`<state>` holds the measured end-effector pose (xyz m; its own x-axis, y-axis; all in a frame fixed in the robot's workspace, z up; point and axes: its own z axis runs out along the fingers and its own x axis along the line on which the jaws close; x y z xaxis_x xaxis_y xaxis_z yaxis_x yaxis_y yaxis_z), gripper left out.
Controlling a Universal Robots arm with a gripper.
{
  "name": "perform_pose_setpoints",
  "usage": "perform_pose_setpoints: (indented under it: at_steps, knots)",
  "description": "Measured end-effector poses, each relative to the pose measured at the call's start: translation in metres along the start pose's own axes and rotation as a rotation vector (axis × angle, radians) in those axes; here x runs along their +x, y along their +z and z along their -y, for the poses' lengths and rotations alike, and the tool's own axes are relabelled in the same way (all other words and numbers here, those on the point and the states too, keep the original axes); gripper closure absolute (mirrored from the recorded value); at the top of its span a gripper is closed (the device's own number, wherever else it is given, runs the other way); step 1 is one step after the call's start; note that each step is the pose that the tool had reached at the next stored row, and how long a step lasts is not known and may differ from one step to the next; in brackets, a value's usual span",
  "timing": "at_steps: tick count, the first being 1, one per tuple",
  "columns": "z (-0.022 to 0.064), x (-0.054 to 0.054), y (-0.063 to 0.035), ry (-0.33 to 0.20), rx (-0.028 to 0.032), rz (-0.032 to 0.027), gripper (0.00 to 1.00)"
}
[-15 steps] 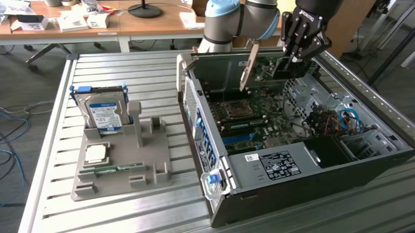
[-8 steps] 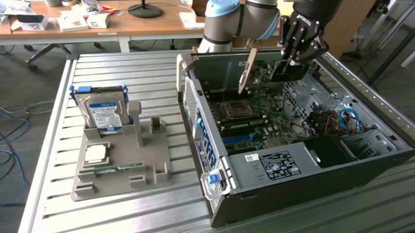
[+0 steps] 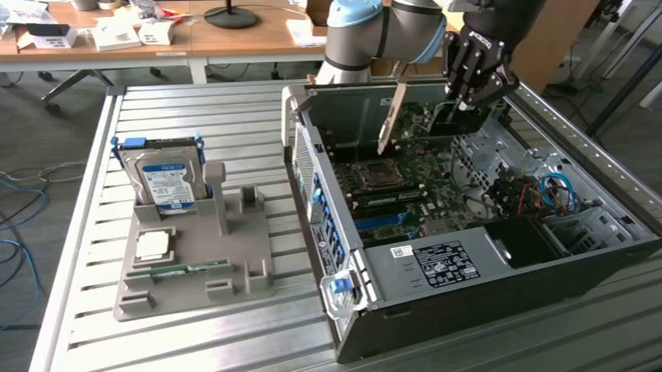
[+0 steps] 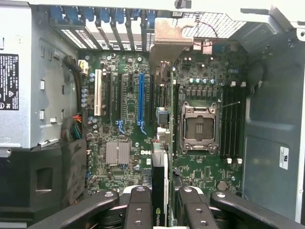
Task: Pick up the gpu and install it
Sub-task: 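Insert the gpu into the slot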
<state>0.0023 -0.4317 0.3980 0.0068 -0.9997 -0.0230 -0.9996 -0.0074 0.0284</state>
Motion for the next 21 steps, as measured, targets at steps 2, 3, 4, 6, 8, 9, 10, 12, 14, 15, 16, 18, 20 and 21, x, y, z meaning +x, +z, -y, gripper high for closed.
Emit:
perform_pose_setpoints:
  at_steps: [2, 3, 4, 6, 8, 9, 10, 12, 14, 15, 16, 18, 20, 21]
  knots:
    - [-0.0003, 0.000, 0.0024, 0.000, -0.0001, -0.0001, 0.74]
    - [-0.0004, 0.000, 0.0034, 0.000, -0.0001, -0.0002, 0.74]
    - [-0.0006, 0.000, 0.0046, 0.000, -0.0001, 0.0000, 0.74]
    - [-0.0009, 0.000, 0.0072, -0.001, 0.0000, 0.0001, 0.74]
    - [-0.0013, 0.000, 0.0099, -0.001, 0.0000, 0.0000, 0.74]
    - [-0.0015, 0.000, 0.0112, -0.001, 0.0000, 0.0000, 0.74]
    - [-0.0017, 0.000, 0.0126, -0.001, 0.0000, 0.0000, 0.74]
    - [-0.0020, 0.000, 0.0153, -0.001, 0.0000, -0.0001, 0.74]
    - [-0.0024, 0.000, 0.0178, -0.002, -0.0001, -0.0001, 0.74]
    - [-0.0026, 0.000, 0.0192, -0.002, 0.0000, -0.0001, 0.74]
    - [-0.0029, 0.000, 0.0204, -0.002, -0.0001, -0.0001, 0.74]
    - [-0.0036, 0.000, 0.0229, -0.003, -0.0001, -0.0001, 0.74]
    - [-0.0048, 0.001, 0.0252, -0.004, 0.0000, -0.0001, 0.74]
    - [-0.0054, 0.001, 0.0263, -0.004, 0.0000, -0.0001, 0.74]
